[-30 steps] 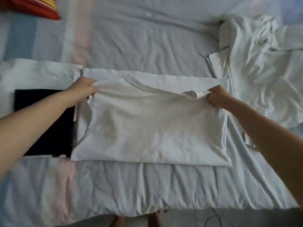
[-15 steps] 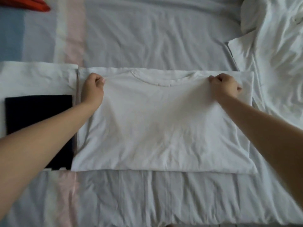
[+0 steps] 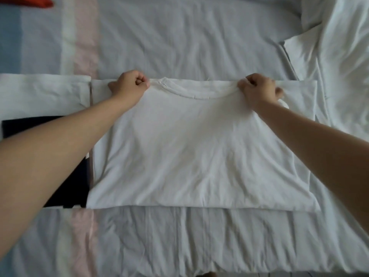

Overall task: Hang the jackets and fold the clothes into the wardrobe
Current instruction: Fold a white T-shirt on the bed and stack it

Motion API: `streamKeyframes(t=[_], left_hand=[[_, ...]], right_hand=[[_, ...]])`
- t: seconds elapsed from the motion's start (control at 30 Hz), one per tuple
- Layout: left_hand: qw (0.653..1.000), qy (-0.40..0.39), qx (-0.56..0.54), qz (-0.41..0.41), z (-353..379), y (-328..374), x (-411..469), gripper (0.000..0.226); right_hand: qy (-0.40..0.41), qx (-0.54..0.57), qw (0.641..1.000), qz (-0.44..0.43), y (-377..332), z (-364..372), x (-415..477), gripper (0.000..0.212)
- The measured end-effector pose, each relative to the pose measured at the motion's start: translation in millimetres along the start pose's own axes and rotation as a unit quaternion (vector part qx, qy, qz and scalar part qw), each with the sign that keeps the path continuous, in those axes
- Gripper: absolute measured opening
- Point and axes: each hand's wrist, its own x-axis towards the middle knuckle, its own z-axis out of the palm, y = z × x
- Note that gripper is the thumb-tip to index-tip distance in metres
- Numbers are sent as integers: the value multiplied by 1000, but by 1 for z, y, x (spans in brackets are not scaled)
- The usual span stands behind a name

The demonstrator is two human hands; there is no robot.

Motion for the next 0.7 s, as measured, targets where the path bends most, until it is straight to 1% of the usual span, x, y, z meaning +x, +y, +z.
streamKeyframes(t=[0.03,0.07,0.1,0.13,0.17,0.2,0.23,0.27,0.3,0.33,0.37,0.43,0.47,0.5,0.53,0.6,0.67,0.7], left_hand=[[1000,20,14,5,1,-4,-3,13],[998,51,38,20,2,-8,-9,21],[992,86,70,52,5,-11,-18,29],[984,107,99,103,10,-13,-30,37],[973,99,125,167,15,-14,-46,44],[959,66,153,230,23,-16,-61,51],[943,17,189,274,31,-19,-75,57],[931,-27,225,284,37,-24,-83,64],[928,-50,257,266,41,-30,-84,69],[931,-55,277,232,44,-38,-82,72],[935,-50,292,194,44,-44,-74,74],[944,-41,295,142,43,-48,-63,75],[948,-39,288,132,44,-45,-60,75],[951,-31,283,124,45,-40,-59,74],[952,-27,281,118,43,-35,-65,73],[955,-24,266,125,44,-28,-84,69],[945,-38,265,189,49,-32,-115,66],[937,-50,267,221,52,-38,-137,65]], right_hand=[[22,-20,1000,-3,0,3,-4,29],[56,-51,997,-31,2,8,-11,35],[92,-81,989,-81,4,13,-20,43],[113,-103,976,-154,6,19,-31,50],[100,-121,958,-239,9,28,-45,54],[62,-148,930,-331,12,36,-58,56],[19,-190,892,-409,19,44,-69,59],[-14,-236,859,-454,29,49,-73,62],[-34,-272,847,-455,37,49,-71,64],[-43,-279,863,-419,48,46,-63,68],[-37,-275,890,-363,58,42,-51,71],[-8,-265,939,-218,76,28,-27,76],[6,-251,956,-154,83,18,-21,77],[19,-241,963,-121,83,10,-18,77],[29,-235,964,-121,80,7,-26,75],[39,-241,949,-199,70,10,-56,68],[6,-225,935,-274,74,20,-93,64],[-17,-228,931,-286,90,19,-116,64]])
